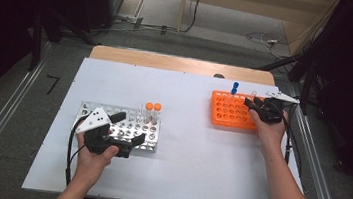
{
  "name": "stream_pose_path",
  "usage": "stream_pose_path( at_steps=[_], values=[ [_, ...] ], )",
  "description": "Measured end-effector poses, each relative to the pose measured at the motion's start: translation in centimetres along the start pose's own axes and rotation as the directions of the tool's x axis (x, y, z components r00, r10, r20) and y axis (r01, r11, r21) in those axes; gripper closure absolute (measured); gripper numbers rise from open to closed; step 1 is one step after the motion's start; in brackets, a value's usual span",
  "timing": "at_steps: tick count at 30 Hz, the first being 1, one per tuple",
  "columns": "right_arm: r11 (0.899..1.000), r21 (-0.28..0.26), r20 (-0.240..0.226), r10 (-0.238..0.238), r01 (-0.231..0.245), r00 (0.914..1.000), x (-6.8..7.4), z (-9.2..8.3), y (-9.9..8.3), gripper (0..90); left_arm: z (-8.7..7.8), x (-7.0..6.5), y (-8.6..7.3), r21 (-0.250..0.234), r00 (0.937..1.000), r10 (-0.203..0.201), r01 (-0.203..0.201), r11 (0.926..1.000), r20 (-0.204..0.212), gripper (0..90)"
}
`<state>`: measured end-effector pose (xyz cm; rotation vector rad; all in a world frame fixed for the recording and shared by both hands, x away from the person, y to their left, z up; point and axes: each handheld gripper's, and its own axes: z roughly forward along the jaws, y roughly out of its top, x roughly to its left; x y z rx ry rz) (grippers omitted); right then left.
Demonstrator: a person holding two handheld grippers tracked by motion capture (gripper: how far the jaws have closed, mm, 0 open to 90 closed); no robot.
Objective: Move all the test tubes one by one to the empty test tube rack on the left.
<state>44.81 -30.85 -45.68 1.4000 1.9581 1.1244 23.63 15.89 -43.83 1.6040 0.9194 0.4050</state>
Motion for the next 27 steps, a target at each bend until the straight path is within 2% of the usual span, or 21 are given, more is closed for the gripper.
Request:
stream_pose_path(
  at_steps=[5, 8, 12, 15, 18, 23, 27],
  values=[
    [0.999, 0.036, 0.053, -0.001, -0.001, 0.9986, 0.2, 1.1, -0.2, 60.2, 0.1, 0.0, 0.0, 0.001, 1.0000, -0.003, 0.003, 1.0000, 0.003, 0.0],
    [1.000, 0.024, 0.077, -0.008, 0.006, 0.9970, 0.3, 1.2, -0.3, 62.6, 0.0, 0.1, -0.1, 0.003, 1.0000, -0.007, 0.007, 1.0000, 0.000, 0.0],
    [1.000, 0.009, 0.113, -0.021, 0.020, 0.9934, 0.5, 1.4, -0.5, 70.9, 0.1, 0.1, -0.2, 0.005, 1.0000, -0.009, 0.009, 1.0000, -0.002, 0.0],
    [1.000, 0.002, 0.122, -0.018, 0.018, 0.9924, 0.4, 1.4, -0.4, 73.7, 0.0, 0.1, -0.1, 0.004, 1.0000, -0.007, 0.007, 1.0000, -0.002, 0.0],
    [1.000, -0.009, 0.119, -0.007, 0.008, 0.9929, 0.2, 1.2, -0.4, 73.9, 0.0, 0.0, -0.1, 0.000, 1.0000, -0.006, 0.006, 1.0000, -0.003, 0.0],
    [0.996, -0.075, 0.108, -0.033, 0.041, 0.9936, 0.2, -0.1, 0.1, 74.0, -0.1, 0.0, 0.0, 0.000, 1.0000, -0.002, 0.002, 1.0000, -0.006, 0.0],
    [0.992, -0.123, 0.080, -0.020, 0.029, 0.9966, 0.4, -1.6, 0.5, 74.0, -0.2, -0.1, 0.1, -0.005, 1.0000, 0.005, -0.005, 1.0000, -0.004, 0.0]
  ],
)
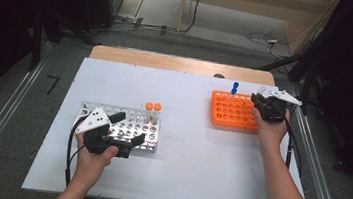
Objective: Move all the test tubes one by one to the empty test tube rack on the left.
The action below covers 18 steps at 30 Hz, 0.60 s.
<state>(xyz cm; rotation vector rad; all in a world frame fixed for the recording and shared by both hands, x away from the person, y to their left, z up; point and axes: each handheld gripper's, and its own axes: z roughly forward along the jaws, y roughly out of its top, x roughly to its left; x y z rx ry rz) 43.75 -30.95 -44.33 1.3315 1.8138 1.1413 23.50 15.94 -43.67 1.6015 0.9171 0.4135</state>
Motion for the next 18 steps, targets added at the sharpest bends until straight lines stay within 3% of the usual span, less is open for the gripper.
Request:
stream_pose_path(
  at_steps=[10, 18],
  values=[
    [0.999, -0.043, -0.105, -0.001, -0.003, 0.9945, 1.0, -3.7, -0.1, 73.9, 0.3, -0.6, 0.1, 0.004, 0.9999, 0.013, -0.013, 0.9999, 0.011, 0.0],
    [0.998, -0.045, -0.179, -0.046, 0.039, 0.9828, 1.9, -6.4, -1.5, 74.0, 0.7, -1.2, 0.2, 0.010, 0.9994, 0.025, -0.026, 0.9996, 0.021, 0.0]
  ],
)
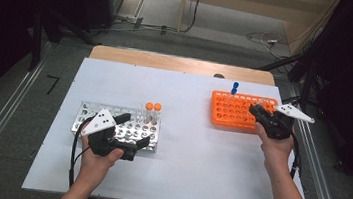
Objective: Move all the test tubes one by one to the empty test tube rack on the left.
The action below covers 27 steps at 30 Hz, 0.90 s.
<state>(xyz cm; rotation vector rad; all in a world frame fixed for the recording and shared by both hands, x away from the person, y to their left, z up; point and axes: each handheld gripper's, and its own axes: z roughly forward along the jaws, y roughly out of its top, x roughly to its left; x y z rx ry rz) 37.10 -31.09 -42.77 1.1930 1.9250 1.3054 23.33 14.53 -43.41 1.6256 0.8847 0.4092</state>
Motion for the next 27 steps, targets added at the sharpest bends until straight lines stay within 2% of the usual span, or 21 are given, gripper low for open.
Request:
stream_pose_path(
  at_steps=[10, 13, 21, 27],
  values=[
    [1.000, -0.005, -0.109, -0.016, 0.015, 0.9939, 2.7, -2.4, -1.3, 74.0, 0.5, -0.8, 0.2, 0.003, 0.9998, 0.014, -0.014, 0.9999, 0.016, 0.0],
    [1.000, -0.004, -0.158, -0.015, 0.015, 0.9873, 3.5, -2.8, -1.6, 73.9, 0.6, -1.0, 0.2, 0.003, 0.9997, 0.017, -0.017, 0.9999, 0.020, 0.0],
    [0.999, 0.000, -0.226, -0.041, 0.042, 0.9733, 5.8, -3.3, -2.4, 73.9, 1.0, -1.6, 0.4, 0.004, 0.9990, 0.024, -0.024, 0.9997, 0.037, 0.0],
    [0.996, 0.016, -0.292, -0.076, 0.085, 0.9533, 8.3, -3.5, -2.9, 74.0, 1.4, -2.2, 0.4, 0.008, 0.9980, 0.033, -0.033, 0.9994, 0.054, 0.0]
  ],
)
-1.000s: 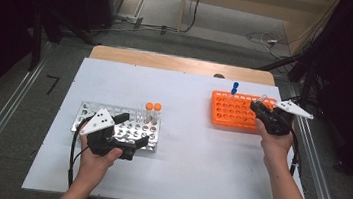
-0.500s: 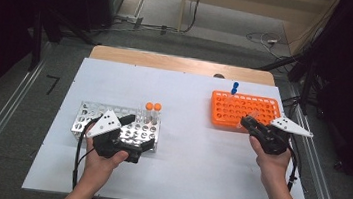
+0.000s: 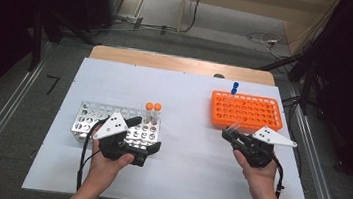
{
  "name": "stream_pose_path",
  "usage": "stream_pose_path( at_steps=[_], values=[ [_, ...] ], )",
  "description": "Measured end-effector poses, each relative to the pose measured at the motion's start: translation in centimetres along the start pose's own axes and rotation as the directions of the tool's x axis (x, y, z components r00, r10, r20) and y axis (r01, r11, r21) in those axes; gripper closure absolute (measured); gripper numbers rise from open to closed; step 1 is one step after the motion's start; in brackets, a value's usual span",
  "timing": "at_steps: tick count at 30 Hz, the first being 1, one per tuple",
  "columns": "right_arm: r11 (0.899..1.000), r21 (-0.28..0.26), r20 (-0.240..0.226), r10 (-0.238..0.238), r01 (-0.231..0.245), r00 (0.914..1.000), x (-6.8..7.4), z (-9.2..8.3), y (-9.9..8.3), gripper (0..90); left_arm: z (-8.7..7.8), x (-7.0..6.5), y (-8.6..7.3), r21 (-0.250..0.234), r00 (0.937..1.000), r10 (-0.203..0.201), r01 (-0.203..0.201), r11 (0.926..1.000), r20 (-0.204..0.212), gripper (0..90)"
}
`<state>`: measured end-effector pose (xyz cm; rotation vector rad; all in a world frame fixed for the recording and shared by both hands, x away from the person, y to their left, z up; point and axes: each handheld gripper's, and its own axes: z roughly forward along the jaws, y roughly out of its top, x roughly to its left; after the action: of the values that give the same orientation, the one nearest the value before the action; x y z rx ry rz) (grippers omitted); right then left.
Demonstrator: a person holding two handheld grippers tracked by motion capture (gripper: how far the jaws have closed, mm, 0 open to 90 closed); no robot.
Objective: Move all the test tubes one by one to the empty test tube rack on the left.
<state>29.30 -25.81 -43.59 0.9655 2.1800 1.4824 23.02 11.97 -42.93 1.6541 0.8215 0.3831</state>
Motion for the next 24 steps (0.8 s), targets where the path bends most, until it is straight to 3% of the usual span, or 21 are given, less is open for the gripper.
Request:
stream_pose_path(
  at_steps=[5, 16, 24],
  values=[
    [0.999, 0.007, -0.054, -0.042, 0.042, 0.9977, 1.9, 0.4, -0.1, 73.9, 0.1, -0.5, 0.2, -0.001, 0.9999, 0.008, -0.008, 1.0000, 0.014, 0.0],
    [0.996, 0.028, -0.135, -0.083, 0.087, 0.9874, 4.9, 1.4, -0.3, 73.9, 0.6, -1.4, 0.7, -0.001, 0.9989, 0.020, -0.020, 0.9998, 0.043, 0.7],
    [0.990, 0.045, -0.202, -0.123, 0.135, 0.9715, 7.1, 2.2, -0.4, 73.9, 1.5, -2.2, 0.8, 0.012, 0.9978, 0.030, -0.031, 0.9994, 0.059, 9.0]
  ],
)
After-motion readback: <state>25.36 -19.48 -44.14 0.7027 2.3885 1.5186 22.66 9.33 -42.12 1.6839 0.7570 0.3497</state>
